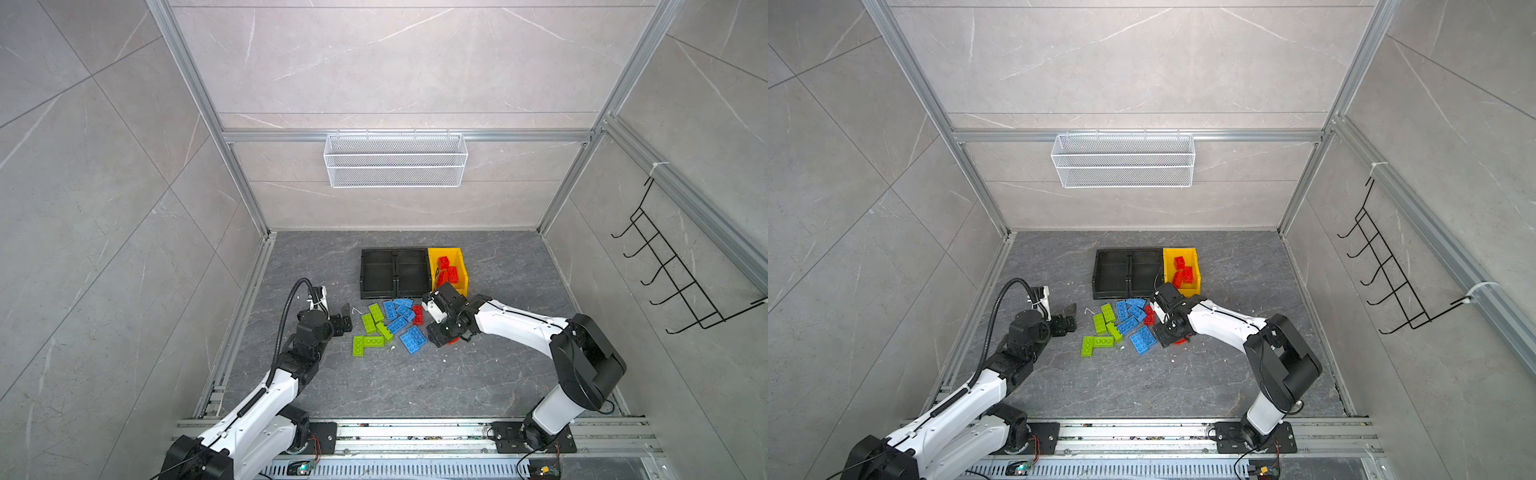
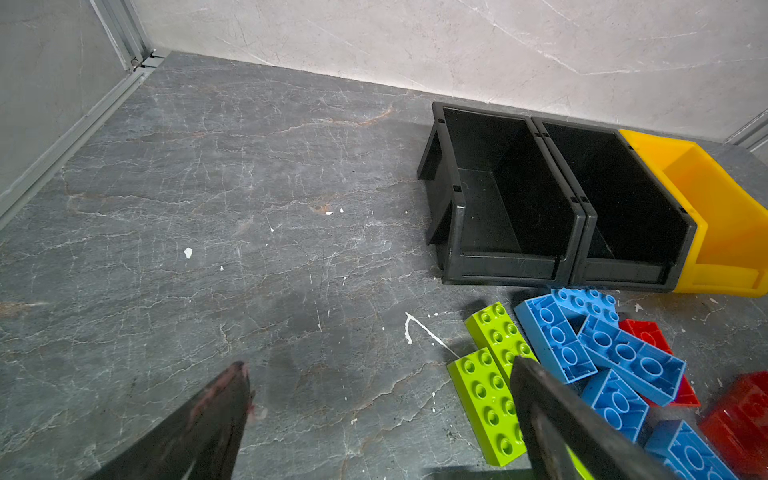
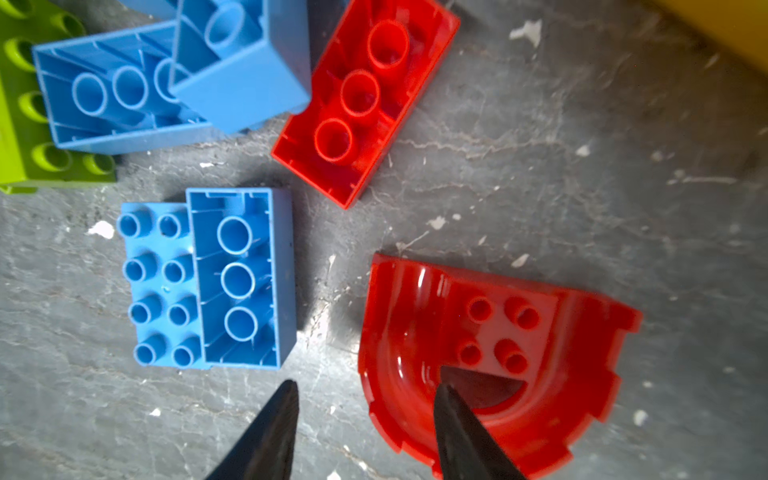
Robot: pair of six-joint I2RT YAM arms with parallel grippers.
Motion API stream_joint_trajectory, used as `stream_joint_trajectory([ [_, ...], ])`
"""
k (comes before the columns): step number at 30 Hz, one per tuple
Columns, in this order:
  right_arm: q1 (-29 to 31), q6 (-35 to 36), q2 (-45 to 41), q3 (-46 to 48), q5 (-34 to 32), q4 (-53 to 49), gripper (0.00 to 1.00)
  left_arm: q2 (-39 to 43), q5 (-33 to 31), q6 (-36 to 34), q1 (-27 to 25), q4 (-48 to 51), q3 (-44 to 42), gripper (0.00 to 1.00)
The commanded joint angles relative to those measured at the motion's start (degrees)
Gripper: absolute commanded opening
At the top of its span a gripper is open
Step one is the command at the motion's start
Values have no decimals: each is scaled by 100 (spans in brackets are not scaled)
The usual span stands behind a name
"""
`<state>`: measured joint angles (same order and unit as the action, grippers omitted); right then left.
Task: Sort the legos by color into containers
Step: 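Lower the right gripper and grasp the red curved brick by its edge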
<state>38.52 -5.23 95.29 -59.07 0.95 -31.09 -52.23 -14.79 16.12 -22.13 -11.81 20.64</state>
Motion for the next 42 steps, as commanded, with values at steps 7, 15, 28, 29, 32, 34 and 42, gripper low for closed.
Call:
stream_joint_trajectory([
  [7, 215, 344, 405, -255, -704, -380, 54, -60, -46, -13, 7, -187, 148, 99],
  [15, 252, 396, 579, -402, -799, -511, 56, -85, -28, -6, 11, -207, 150, 100],
  [28, 340, 559, 1135, -718, -1210, -758, 51, -31, -33, -11, 0, -189, 146, 99],
  [29, 370, 575, 1166, -729, -1271, -766, 50, -33, -29, -16, 0, -182, 150, 99],
  [32, 410, 594, 1206, -722, -1300, -737, 46, -24, -41, -19, -1, -181, 146, 99],
  [34, 410, 569, 1175, -713, -1249, -705, 45, -24, -43, -13, 1, -177, 150, 99],
  [42, 407, 177, 645, -704, -1453, -623, 38, -16, -38, -15, 1, -163, 150, 99],
])
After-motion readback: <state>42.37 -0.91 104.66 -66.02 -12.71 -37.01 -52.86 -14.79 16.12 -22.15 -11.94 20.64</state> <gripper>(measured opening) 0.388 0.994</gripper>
